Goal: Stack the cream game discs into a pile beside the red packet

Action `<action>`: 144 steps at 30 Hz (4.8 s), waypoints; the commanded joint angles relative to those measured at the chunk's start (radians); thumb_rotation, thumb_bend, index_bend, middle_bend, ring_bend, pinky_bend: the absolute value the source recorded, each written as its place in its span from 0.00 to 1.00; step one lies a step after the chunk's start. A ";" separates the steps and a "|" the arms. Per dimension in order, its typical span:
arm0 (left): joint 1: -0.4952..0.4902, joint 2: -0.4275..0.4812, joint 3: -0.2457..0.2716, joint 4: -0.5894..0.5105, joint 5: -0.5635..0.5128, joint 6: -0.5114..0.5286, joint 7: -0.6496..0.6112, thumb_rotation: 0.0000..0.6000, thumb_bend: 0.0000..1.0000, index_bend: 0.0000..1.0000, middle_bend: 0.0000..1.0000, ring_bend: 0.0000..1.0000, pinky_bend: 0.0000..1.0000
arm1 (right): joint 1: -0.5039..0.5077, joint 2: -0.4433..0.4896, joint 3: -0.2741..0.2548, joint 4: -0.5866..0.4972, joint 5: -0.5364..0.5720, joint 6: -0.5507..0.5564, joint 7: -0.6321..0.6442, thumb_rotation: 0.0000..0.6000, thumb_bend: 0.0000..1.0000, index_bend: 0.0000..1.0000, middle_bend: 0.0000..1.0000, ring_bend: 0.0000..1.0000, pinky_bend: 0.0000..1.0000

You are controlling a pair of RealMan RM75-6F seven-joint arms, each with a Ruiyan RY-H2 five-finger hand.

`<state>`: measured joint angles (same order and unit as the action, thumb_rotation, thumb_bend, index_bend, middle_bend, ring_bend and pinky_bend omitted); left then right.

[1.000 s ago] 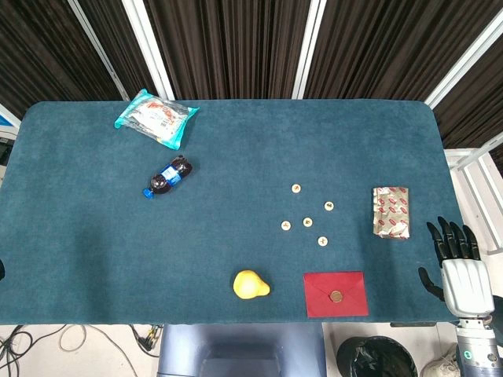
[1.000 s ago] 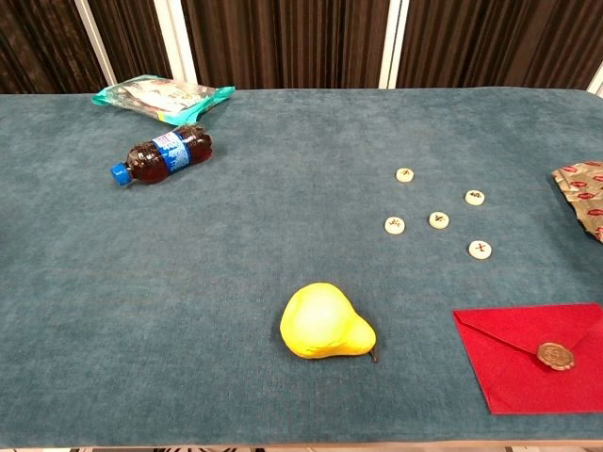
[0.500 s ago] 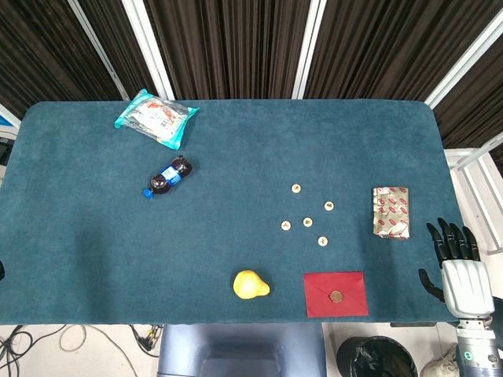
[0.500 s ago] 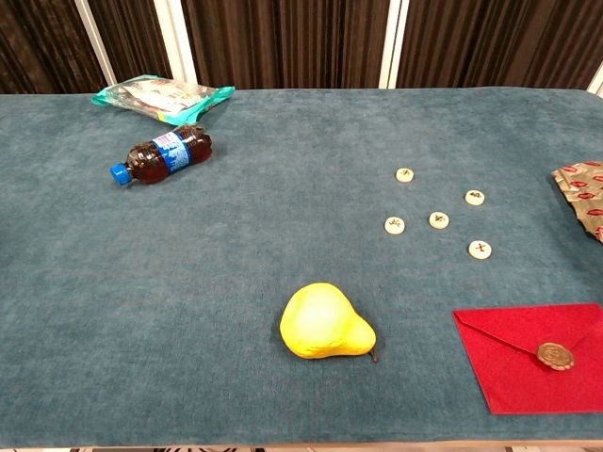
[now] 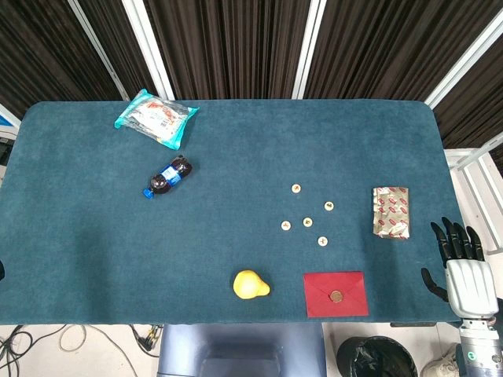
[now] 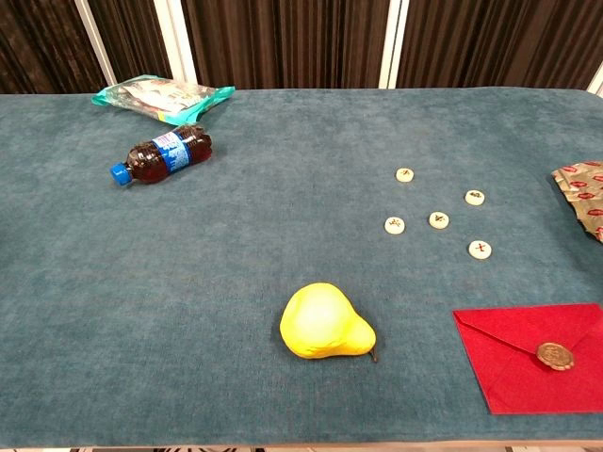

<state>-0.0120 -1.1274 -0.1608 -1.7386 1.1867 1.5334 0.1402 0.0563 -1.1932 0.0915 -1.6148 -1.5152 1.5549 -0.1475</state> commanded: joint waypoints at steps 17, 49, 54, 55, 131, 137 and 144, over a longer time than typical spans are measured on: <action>0.001 0.001 -0.002 -0.008 -0.007 -0.004 -0.005 1.00 0.63 0.05 0.00 0.00 0.00 | 0.172 0.168 0.042 -0.159 0.072 -0.305 0.035 1.00 0.38 0.09 0.00 0.00 0.00; 0.007 0.021 -0.008 -0.023 -0.019 -0.019 -0.060 1.00 0.63 0.05 0.00 0.00 0.00 | 0.939 -0.479 0.220 0.495 0.898 -0.786 -0.325 1.00 0.38 0.25 0.00 0.00 0.00; 0.006 0.023 -0.008 -0.022 -0.019 -0.021 -0.062 1.00 0.63 0.05 0.00 0.00 0.00 | 0.963 -0.535 0.217 0.593 0.921 -0.812 -0.327 1.00 0.38 0.29 0.00 0.00 0.00; 0.006 0.023 -0.008 -0.022 -0.020 -0.021 -0.062 1.00 0.63 0.05 0.00 0.00 0.00 | 0.966 -0.544 0.217 0.609 0.924 -0.817 -0.326 1.00 0.38 0.30 0.00 0.00 0.00; 0.006 0.020 -0.012 -0.019 -0.032 -0.014 -0.047 1.00 0.63 0.05 0.00 0.00 0.00 | 0.952 -0.581 0.244 0.798 0.833 -0.957 -0.289 1.00 0.38 0.56 0.00 0.00 0.00; 0.004 0.017 -0.013 -0.021 -0.030 -0.012 -0.042 1.00 0.63 0.05 0.00 0.00 0.00 | 0.879 -0.405 0.198 0.489 0.865 -0.887 -0.335 1.00 0.38 0.56 0.00 0.00 0.00; 0.005 0.014 -0.014 -0.022 -0.031 -0.007 -0.040 1.00 0.63 0.05 0.00 0.00 0.00 | 0.849 -0.332 0.145 0.379 0.885 -0.842 -0.357 1.00 0.38 0.56 0.00 0.00 0.00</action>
<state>-0.0066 -1.1137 -0.1744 -1.7606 1.1559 1.5263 0.1006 0.9187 -1.5421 0.2560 -1.2198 -0.6421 0.6975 -0.4912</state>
